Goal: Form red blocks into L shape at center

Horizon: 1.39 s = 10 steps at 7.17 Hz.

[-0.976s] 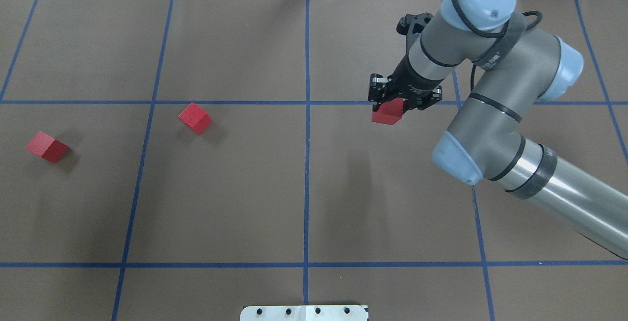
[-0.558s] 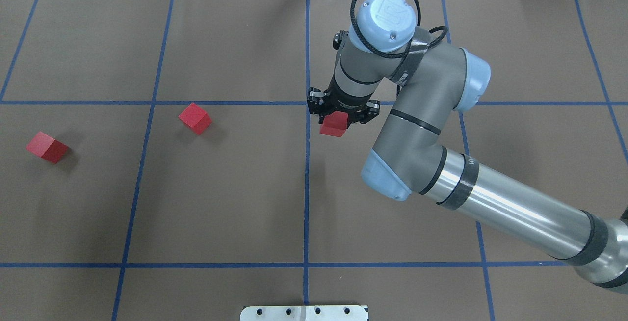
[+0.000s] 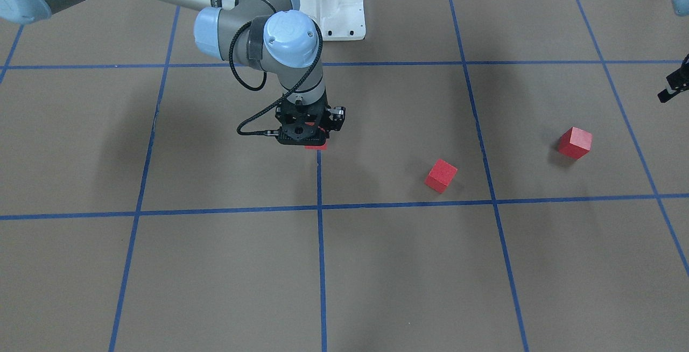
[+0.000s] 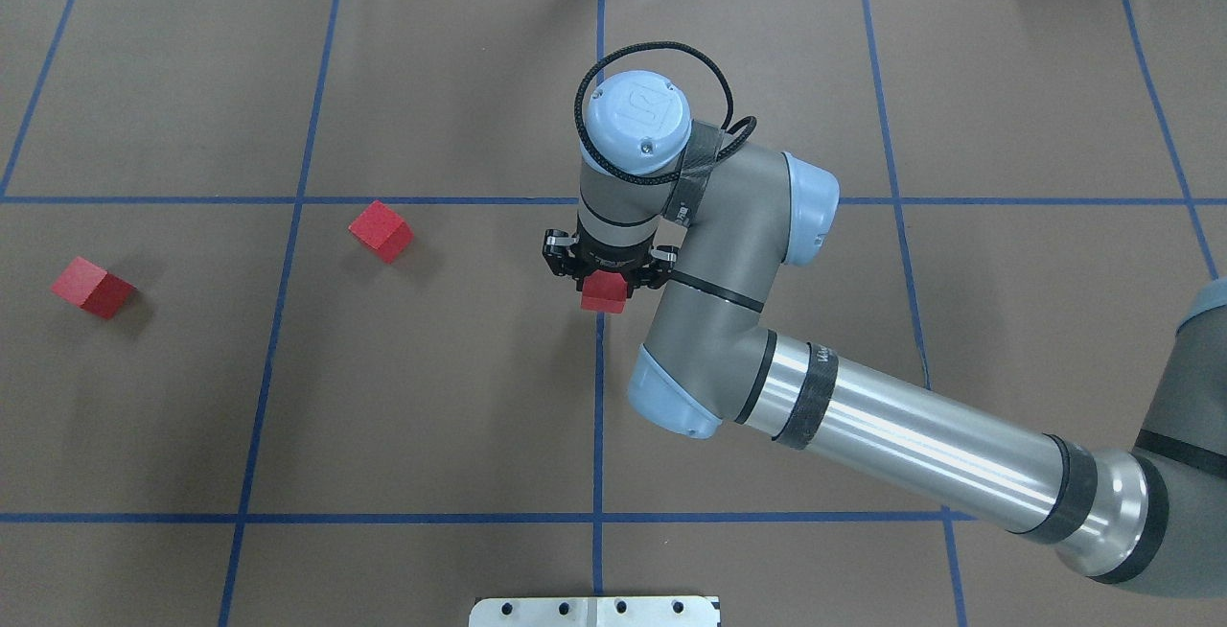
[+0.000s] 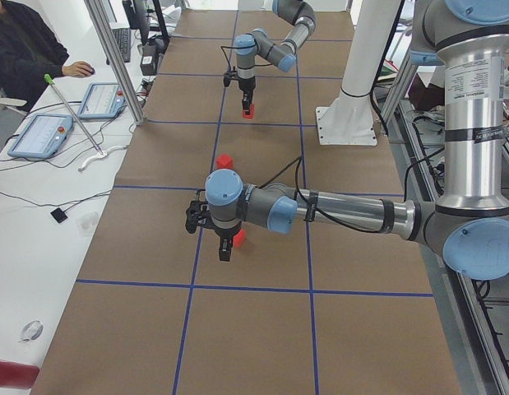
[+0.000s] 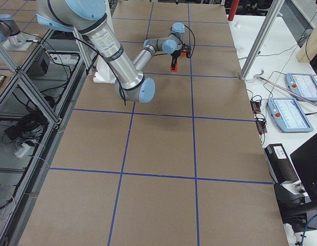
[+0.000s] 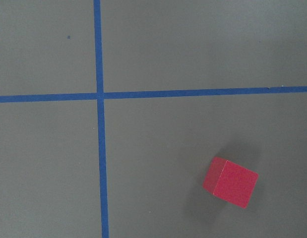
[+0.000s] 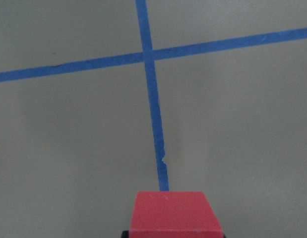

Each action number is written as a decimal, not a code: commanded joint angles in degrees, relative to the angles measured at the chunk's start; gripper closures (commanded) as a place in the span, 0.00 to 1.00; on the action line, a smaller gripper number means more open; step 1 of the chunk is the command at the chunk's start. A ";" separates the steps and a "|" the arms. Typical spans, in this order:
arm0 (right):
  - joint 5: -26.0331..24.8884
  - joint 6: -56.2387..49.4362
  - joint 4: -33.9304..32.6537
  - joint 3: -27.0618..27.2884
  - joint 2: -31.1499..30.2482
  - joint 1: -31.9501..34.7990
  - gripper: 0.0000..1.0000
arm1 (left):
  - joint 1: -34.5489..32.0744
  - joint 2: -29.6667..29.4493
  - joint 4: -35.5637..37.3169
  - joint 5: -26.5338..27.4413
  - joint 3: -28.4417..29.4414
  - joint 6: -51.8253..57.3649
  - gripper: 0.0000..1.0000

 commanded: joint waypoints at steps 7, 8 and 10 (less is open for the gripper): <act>-1.75 -0.20 2.61 -3.36 0.12 -2.32 0.34 | 0.18 -0.17 -0.21 -0.08 -0.07 -0.09 0.00; -1.84 -0.20 2.88 -3.36 0.12 -2.32 0.34 | 0.27 -0.35 -0.21 -0.08 -0.16 -0.09 0.00; -1.84 -0.46 2.89 -3.28 0.12 -2.41 0.02 | 3.67 -1.40 -3.35 0.27 -0.51 -6.90 0.00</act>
